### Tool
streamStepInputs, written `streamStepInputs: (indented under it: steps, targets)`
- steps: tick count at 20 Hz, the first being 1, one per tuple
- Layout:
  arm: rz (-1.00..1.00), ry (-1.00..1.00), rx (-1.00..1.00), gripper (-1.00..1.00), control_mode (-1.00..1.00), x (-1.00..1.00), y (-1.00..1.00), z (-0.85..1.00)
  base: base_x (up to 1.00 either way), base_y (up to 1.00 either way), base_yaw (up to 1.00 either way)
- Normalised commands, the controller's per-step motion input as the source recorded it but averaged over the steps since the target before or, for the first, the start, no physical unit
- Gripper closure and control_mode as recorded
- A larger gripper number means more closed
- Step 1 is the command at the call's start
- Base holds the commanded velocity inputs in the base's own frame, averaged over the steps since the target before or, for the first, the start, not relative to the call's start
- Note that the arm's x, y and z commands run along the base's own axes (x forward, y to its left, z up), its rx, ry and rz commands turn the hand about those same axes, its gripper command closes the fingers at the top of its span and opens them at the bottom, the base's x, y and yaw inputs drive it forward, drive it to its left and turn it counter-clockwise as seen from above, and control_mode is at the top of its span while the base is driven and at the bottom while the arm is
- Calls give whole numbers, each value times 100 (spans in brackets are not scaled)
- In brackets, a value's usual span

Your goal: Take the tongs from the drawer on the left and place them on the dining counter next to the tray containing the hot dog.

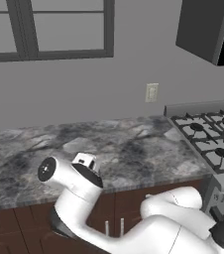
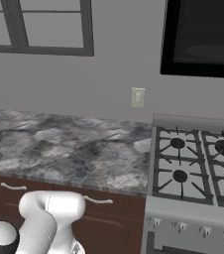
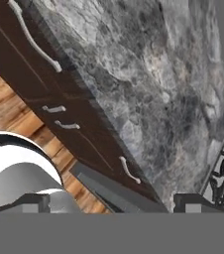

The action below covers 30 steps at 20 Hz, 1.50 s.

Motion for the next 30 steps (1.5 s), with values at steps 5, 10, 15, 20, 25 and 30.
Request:
streamStepInputs:
  steps: [5, 10, 15, 20, 25, 30]
  targets:
    - [29, 0, -8, -100, -100, -42, 88, -87, 0, 0, 0]
    - [32, 2, -6, -100, -100, -10, 71, -77, 0, 0, 0]
    - [28, -3, -4, -100, -100, 0, 30, -64, 0, 0, 0]
    - [21, -12, -7, -100, -100, 8, 1, -63, 0, 0, 0]
    - [13, -14, 0, -100, -100, 25, -13, -42, 0, 0, 0]
    - [4, -17, 0, -100, -100, 46, -3, -19, 0, 0, 0]
